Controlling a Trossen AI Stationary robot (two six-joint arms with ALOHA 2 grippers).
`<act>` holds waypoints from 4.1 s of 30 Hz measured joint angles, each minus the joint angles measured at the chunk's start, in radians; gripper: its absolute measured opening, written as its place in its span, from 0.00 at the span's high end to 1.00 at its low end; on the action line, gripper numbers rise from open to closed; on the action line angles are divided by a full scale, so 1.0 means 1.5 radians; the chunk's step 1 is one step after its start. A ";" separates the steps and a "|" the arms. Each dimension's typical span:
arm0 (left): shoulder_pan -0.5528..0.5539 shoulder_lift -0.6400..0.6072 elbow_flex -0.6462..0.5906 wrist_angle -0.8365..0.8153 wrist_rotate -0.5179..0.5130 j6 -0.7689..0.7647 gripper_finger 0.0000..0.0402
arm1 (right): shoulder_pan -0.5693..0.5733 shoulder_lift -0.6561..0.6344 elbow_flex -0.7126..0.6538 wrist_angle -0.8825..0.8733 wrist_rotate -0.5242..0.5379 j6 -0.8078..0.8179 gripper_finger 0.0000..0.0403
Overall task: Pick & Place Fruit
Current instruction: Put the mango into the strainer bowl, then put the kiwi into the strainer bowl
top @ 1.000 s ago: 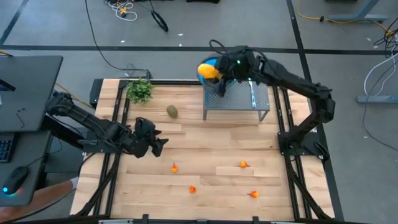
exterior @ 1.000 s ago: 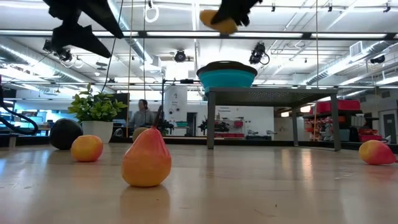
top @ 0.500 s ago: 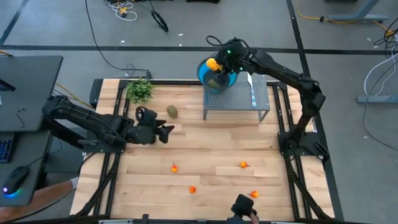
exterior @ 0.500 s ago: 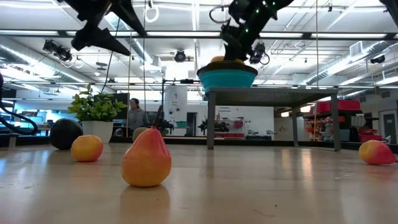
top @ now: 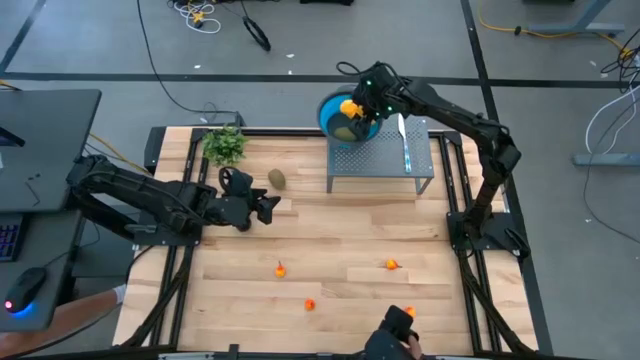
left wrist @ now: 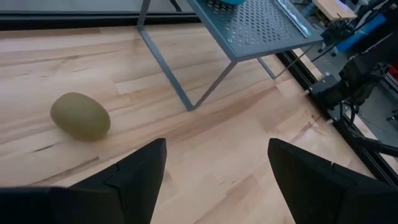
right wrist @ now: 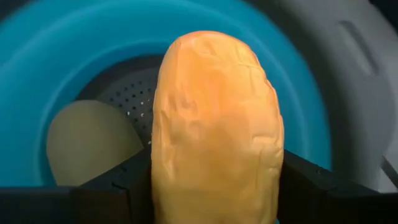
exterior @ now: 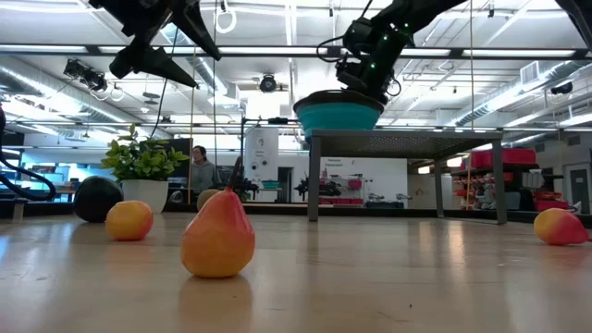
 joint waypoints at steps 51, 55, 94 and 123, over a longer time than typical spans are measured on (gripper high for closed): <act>0.364 0.359 0.248 -0.169 0.352 0.913 0.32 | 0.390 -0.368 -0.144 0.089 0.040 0.385 0.29; 0.382 0.434 0.282 -0.203 0.390 1.078 0.28 | 0.467 -0.374 -0.208 0.134 0.127 0.458 0.29; 0.434 0.467 0.111 -0.130 0.402 1.141 0.40 | 0.575 -0.374 -0.315 0.332 0.179 0.556 0.29; 0.210 0.319 0.123 0.644 0.995 0.224 0.38 | 0.571 -0.306 -0.253 0.327 -0.029 0.086 0.24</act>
